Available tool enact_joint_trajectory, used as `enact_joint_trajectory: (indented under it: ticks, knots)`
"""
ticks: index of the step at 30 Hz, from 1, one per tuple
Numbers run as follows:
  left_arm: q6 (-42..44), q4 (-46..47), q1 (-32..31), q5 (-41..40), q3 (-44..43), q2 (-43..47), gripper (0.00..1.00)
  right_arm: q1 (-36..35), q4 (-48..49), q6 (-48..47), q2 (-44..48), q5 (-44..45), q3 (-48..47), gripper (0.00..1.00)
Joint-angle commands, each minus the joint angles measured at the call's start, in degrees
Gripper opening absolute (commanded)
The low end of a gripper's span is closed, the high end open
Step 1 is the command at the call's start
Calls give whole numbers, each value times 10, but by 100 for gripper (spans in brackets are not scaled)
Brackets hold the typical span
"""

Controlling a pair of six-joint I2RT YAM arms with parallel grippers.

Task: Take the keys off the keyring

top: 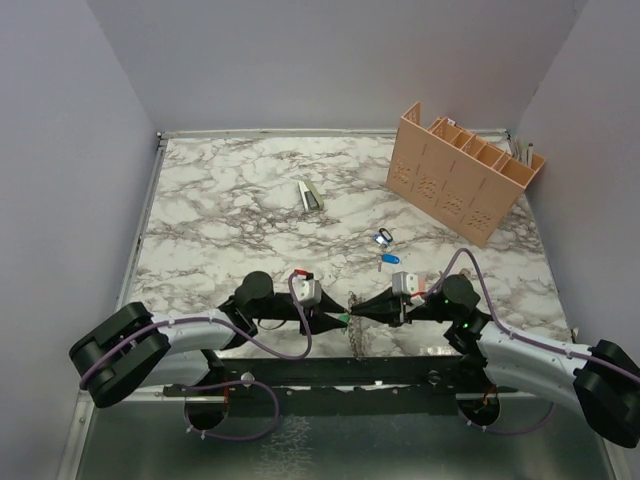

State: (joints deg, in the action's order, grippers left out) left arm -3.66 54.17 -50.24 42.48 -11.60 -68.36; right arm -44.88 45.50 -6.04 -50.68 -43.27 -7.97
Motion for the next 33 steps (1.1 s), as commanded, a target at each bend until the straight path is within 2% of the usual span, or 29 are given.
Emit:
enact_joint_trajectory:
  ticks: [1, 4, 7, 11, 19, 25, 33]
  knots:
    - [-7, 11, 2, 24, -18, -21, 40, 1, 35, 2, -12, -27, -4, 0]
    - [-7, 11, 2, 34, -25, -36, 41, 1, 42, 4, -18, -33, -6, 0]
    - [-12, 11, 2, 40, -32, -50, 37, 1, 44, 4, -21, -34, -6, 1]
    - [-17, 11, 2, 29, -32, -44, 23, 2, 39, 1, -16, -27, -4, 0]
    - [-27, -1, 3, -66, 5, 34, 0, 2, 11, -12, 11, 12, 5, 1]
    - [-31, -5, 1, -103, 17, 57, 0, 2, -2, -14, 21, 44, 9, 1]
    - [-5, -48, -11, -145, 7, 73, 0, 2, -93, -10, -24, 42, -37, 2]
